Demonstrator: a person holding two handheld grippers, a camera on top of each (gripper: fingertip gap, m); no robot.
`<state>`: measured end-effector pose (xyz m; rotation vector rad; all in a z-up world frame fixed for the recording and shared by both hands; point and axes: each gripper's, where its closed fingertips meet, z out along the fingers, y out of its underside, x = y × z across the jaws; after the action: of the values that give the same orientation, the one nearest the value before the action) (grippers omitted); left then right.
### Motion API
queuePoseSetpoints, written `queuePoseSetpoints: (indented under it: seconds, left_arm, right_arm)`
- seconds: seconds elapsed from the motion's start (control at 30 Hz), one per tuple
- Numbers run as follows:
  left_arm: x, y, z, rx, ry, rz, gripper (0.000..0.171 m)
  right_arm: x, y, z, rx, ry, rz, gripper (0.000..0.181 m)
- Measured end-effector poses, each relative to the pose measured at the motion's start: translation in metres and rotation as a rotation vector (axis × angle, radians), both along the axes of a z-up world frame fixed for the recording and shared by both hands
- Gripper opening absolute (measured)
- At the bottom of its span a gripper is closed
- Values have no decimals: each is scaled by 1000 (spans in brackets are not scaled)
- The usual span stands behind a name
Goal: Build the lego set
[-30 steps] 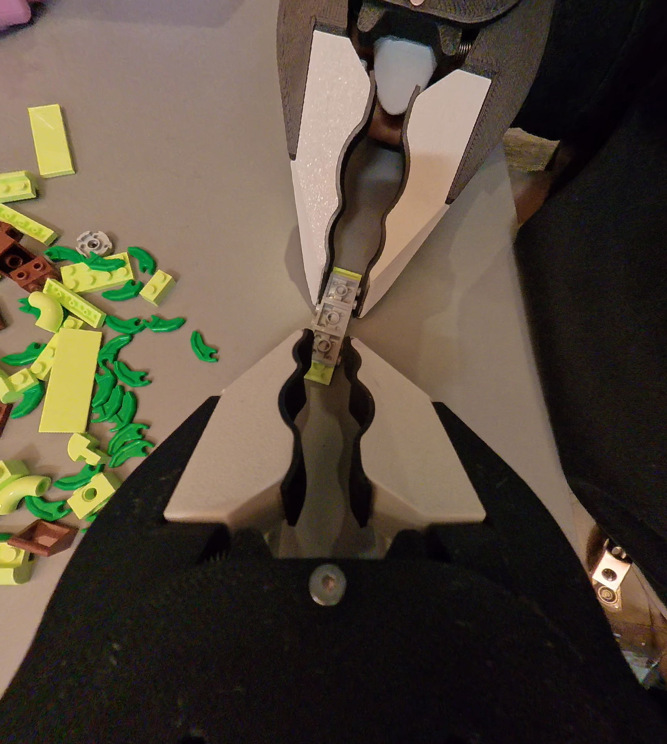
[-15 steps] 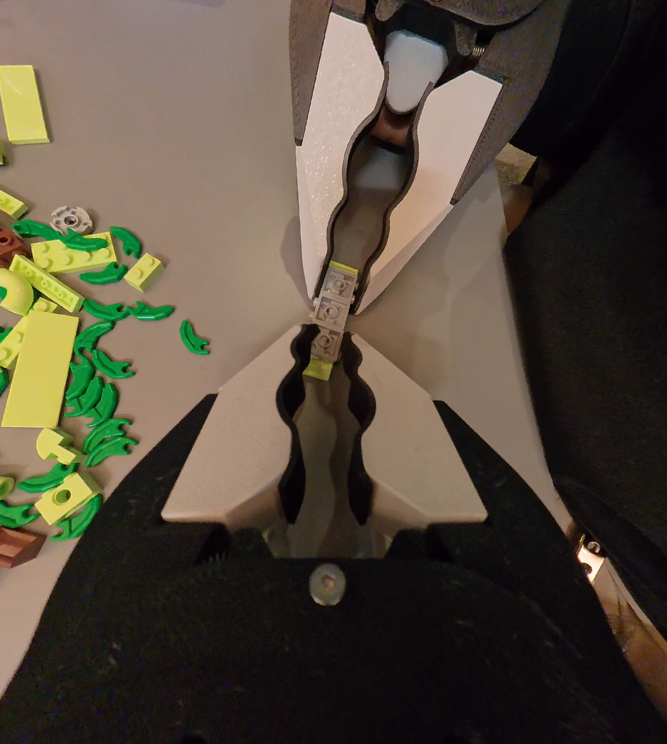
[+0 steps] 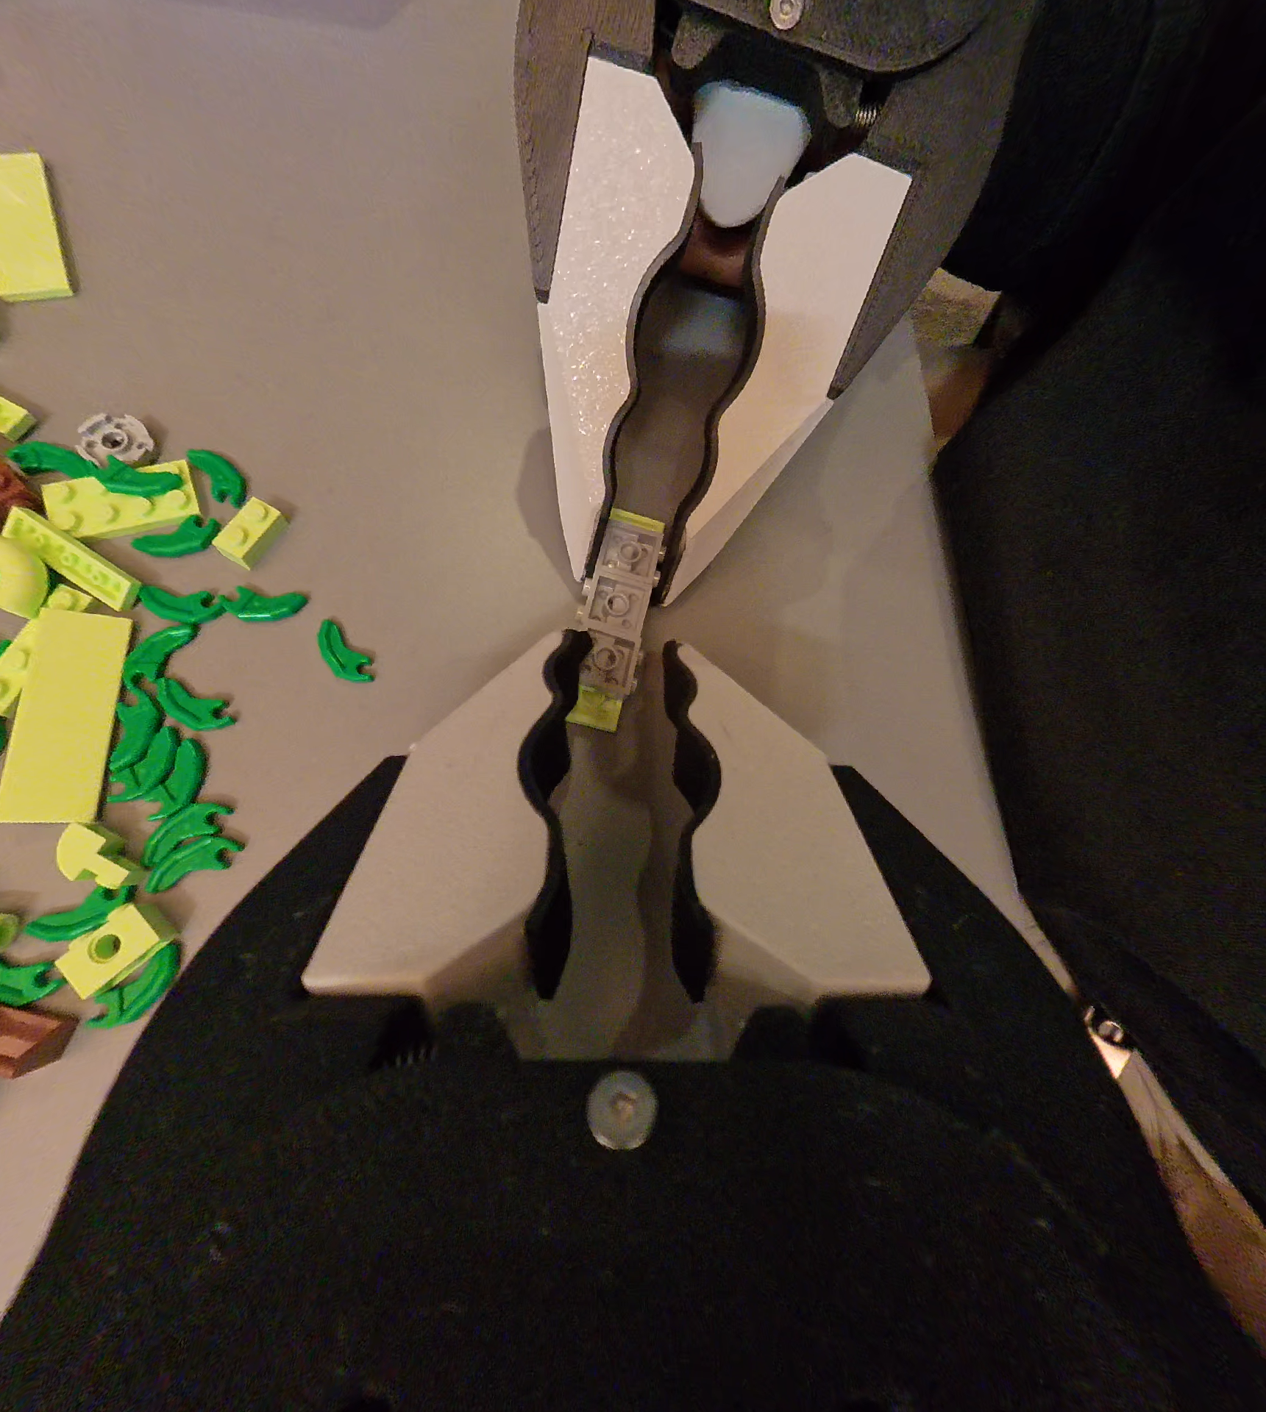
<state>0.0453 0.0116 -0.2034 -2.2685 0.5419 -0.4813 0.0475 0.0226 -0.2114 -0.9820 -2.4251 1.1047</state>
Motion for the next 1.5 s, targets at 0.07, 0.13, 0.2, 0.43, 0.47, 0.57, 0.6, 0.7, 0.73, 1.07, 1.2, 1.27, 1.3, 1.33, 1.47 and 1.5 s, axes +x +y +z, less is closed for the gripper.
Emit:
queuePoseSetpoints:
  seconds: [0.07,0.13,0.2,0.43,0.47,0.57,0.6,0.7,0.73,1.07,1.2,1.27,1.3,1.33,1.47,1.5]
  left_arm:
    - [-4,2,3,21,3,22,20]
    - [-9,3,10,44,-11,45,20]
    - [-11,3,17,64,-38,55,19]
    - [-5,2,1,-1,31,41,0]
    - [-5,4,1,2,33,48,0]
    - [-6,3,0,-42,40,67,0]
    - [-6,3,-1,-56,38,76,0]
    - [-6,2,-1,-87,21,98,0]
    - [-6,2,-1,-96,5,103,0]
    - [-7,2,-3,-63,41,97,2]
    - [-8,2,-4,-8,123,112,3]
    - [-8,2,-5,12,159,118,4]
    - [-9,2,-5,26,184,119,4]
    - [-9,1,-5,39,205,123,4]
    - [-9,1,-6,72,202,140,5]
    - [-9,1,-6,78,193,143,5]
  right_arm:
    - [0,0,0,-1,-1,0,16]
    - [0,0,0,-2,-2,1,16]
    - [0,0,0,-3,-3,1,16]
    - [0,0,0,-4,-4,1,16]
    - [0,0,0,-4,-3,0,16]
    - [0,0,0,-3,-2,-1,16]
    - [0,0,0,-3,-3,-1,16]
    - [0,0,0,-2,-2,0,16]
    - [0,0,0,-2,-1,0,16]
    - [0,0,0,-6,-6,0,16]
    - [0,0,0,-5,-5,0,16]
    - [0,0,0,-5,-5,0,16]
    - [0,0,0,-6,-6,0,16]
    - [0,0,0,-6,-6,0,16]
    - [0,0,0,-9,-9,0,16]
    - [0,0,0,-9,-9,0,16]
